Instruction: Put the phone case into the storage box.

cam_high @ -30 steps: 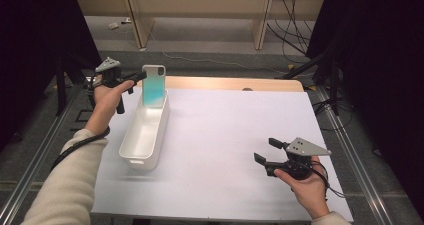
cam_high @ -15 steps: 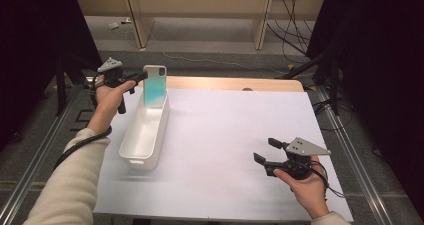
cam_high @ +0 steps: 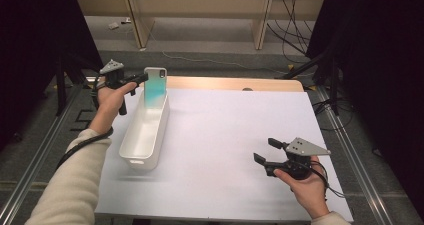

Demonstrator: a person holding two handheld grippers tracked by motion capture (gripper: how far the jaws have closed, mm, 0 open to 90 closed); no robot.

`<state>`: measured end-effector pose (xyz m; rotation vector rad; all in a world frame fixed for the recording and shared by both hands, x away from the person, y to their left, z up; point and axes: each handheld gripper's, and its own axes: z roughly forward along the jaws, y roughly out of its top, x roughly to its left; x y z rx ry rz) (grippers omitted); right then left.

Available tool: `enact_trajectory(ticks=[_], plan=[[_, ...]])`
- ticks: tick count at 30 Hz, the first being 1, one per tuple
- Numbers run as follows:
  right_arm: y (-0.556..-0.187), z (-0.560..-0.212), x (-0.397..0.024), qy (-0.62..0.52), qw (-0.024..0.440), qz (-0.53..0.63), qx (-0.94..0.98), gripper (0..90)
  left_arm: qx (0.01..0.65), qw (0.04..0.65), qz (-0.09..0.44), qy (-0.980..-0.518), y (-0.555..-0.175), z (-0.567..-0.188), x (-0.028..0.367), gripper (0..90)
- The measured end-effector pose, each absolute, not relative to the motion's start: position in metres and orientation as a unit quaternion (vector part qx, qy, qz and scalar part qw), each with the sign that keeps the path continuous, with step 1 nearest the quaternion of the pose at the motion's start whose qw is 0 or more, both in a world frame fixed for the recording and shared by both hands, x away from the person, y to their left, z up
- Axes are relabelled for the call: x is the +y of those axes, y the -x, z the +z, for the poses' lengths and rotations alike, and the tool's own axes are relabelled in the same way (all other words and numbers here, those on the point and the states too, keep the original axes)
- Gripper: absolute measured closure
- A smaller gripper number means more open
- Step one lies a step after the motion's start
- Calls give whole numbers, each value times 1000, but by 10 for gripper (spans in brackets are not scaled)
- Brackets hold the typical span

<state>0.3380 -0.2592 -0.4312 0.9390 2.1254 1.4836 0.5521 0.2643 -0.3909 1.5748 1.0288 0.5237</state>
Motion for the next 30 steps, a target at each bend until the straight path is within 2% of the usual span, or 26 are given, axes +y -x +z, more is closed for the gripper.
enact_trajectory(ticks=[6, 8, 12, 20, 21, 22, 24, 30], plan=[[-339, -432, -260, -329, 202, 531, 754, 246, 435, 560, 222, -670, -554, -391, 263, 827], [-337, -430, -261, -339, 185, 518, 763, 246, 435, 559, 222, -670, -554, -391, 263, 827], [-338, -430, -261, -333, 195, 519, 763, 246, 437, 557, 224, -670, -553, -392, 264, 827], [-339, -433, -258, -331, 185, 535, 755, 246, 439, 556, 224, -669, -553, -395, 268, 827], [-341, -433, -259, -323, 198, 537, 754, 246, 440, 555, 225, -669, -553, -395, 268, 827], [-340, -433, -258, -332, 185, 535, 755, 246, 440, 555, 225, -669, -553, -395, 268, 827], [-340, -433, -259, -327, 197, 531, 757, 246, 439, 555, 224, -670, -554, -395, 268, 827], [-339, -432, -259, -332, 187, 526, 760, 246, 442, 554, 224, -668, -553, -396, 268, 827]])
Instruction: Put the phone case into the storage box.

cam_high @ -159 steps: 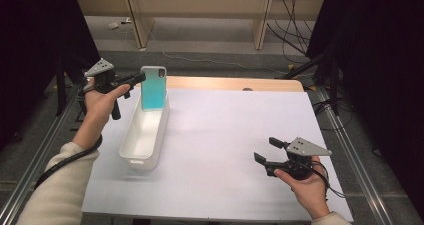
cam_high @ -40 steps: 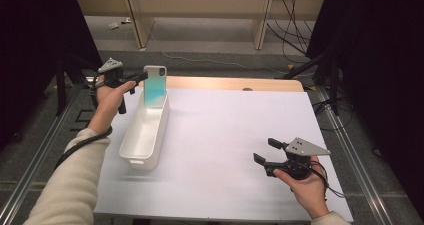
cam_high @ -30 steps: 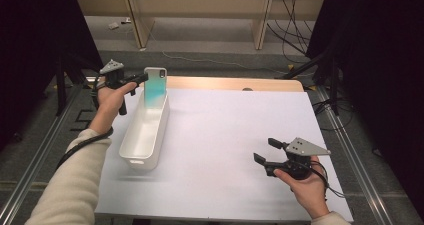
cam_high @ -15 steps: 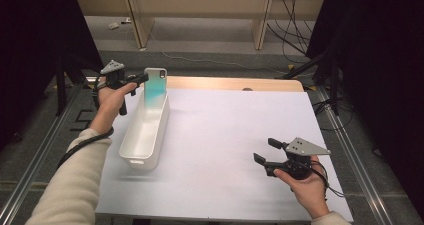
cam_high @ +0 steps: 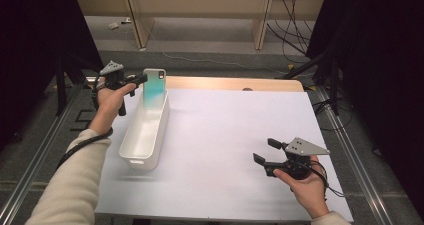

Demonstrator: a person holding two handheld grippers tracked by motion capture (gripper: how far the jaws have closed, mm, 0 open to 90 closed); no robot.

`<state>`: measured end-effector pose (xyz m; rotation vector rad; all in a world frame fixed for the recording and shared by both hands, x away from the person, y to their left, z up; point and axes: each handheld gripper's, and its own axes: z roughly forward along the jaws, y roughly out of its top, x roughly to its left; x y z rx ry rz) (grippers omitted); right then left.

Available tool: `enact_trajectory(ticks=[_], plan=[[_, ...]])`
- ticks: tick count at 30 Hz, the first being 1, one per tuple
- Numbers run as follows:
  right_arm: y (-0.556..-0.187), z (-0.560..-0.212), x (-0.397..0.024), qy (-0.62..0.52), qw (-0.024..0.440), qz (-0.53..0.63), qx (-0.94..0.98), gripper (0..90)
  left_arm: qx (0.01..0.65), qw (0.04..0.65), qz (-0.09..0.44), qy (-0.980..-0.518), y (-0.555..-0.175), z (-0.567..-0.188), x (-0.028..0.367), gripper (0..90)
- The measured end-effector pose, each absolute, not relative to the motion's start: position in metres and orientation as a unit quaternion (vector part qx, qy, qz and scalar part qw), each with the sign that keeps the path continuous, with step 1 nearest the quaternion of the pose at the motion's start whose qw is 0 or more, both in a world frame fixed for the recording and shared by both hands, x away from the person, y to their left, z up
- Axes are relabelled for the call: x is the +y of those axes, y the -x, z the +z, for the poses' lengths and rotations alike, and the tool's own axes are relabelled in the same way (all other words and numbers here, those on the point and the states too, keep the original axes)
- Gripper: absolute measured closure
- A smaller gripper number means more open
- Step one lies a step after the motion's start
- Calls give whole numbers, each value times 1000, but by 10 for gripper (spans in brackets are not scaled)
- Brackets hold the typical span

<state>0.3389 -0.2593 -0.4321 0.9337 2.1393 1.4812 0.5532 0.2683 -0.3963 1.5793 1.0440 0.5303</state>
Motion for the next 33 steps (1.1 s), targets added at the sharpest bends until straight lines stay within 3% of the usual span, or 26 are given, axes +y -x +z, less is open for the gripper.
enact_trajectory(ticks=[33], plan=[[-339, -433, -259, -331, 187, 525, 761, 247, 448, 549, 219, -671, -555, -407, 270, 826]])
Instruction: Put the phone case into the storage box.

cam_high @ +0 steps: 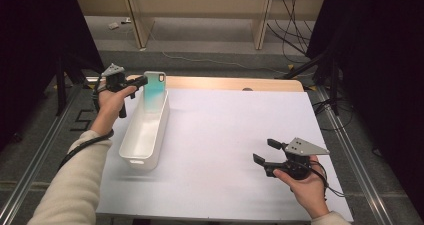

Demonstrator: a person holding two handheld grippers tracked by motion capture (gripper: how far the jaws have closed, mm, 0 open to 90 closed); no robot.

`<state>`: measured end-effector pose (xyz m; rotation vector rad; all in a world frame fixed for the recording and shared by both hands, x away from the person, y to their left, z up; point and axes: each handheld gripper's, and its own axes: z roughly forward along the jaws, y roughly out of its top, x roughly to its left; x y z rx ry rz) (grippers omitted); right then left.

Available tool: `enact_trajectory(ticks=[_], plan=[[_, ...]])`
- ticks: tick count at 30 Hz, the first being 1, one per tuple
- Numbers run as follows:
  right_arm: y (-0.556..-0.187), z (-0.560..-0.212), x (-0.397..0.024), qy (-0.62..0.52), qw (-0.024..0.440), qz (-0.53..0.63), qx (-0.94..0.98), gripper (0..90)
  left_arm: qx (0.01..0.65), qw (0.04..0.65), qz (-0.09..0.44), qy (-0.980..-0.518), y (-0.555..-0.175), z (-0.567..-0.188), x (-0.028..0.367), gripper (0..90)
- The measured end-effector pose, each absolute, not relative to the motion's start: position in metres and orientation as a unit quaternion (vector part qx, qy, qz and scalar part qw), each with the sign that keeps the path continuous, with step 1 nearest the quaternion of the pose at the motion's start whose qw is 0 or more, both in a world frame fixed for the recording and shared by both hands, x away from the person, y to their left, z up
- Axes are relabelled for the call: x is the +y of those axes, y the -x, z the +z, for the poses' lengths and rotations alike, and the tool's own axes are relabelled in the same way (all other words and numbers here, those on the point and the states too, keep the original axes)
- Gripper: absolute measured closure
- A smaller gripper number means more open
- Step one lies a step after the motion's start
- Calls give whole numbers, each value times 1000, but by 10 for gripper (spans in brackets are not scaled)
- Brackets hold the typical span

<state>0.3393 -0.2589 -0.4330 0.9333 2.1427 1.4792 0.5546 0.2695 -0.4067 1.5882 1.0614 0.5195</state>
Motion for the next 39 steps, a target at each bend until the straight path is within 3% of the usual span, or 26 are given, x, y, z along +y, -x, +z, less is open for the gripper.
enact_trajectory(ticks=[39], plan=[[-340, -433, -259, -334, 185, 521, 764, 251, 448, 537, 213, -682, -554, -416, 270, 826]])
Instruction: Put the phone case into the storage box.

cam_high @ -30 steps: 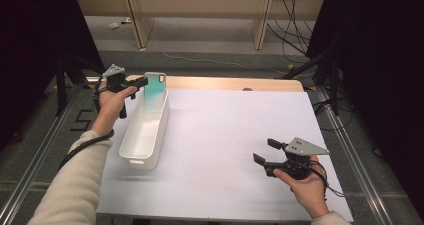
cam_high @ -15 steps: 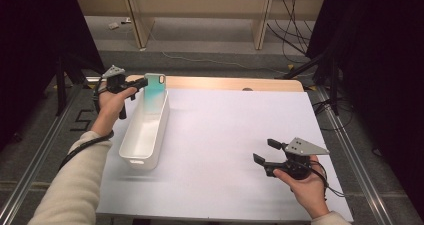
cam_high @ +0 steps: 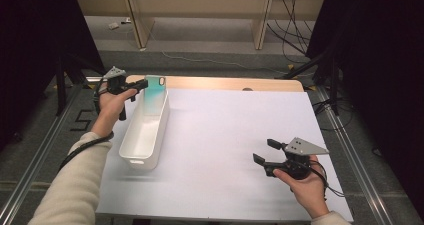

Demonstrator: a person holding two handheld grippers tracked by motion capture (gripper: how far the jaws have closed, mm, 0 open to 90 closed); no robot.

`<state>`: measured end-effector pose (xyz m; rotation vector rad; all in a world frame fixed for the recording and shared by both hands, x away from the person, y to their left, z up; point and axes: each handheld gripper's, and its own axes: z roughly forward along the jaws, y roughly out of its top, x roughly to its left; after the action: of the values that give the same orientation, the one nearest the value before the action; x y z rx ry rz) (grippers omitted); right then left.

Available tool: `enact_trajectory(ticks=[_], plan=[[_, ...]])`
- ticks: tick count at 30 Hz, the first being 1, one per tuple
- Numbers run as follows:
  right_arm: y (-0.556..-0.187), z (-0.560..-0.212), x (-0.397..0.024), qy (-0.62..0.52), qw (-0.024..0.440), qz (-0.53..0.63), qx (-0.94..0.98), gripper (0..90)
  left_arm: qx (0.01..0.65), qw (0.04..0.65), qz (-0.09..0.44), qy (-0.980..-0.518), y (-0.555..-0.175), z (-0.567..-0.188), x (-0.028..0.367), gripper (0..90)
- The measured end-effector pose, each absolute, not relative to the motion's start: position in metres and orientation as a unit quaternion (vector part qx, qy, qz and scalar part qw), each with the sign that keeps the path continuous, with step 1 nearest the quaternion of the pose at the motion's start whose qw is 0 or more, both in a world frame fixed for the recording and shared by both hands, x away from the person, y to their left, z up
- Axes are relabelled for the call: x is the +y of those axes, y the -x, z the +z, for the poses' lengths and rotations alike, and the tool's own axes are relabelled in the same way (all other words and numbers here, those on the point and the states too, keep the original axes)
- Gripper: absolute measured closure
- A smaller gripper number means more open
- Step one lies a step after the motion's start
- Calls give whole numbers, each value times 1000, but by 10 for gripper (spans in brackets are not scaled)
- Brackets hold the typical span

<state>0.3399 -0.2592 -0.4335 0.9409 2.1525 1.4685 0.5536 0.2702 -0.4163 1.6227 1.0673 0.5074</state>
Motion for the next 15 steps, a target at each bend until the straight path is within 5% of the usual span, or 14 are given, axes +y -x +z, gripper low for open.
enact_trajectory(ticks=[15], plan=[[-340, -434, -259, -337, 177, 521, 764, 252, 448, 528, 215, -689, -552, -425, 269, 825]])
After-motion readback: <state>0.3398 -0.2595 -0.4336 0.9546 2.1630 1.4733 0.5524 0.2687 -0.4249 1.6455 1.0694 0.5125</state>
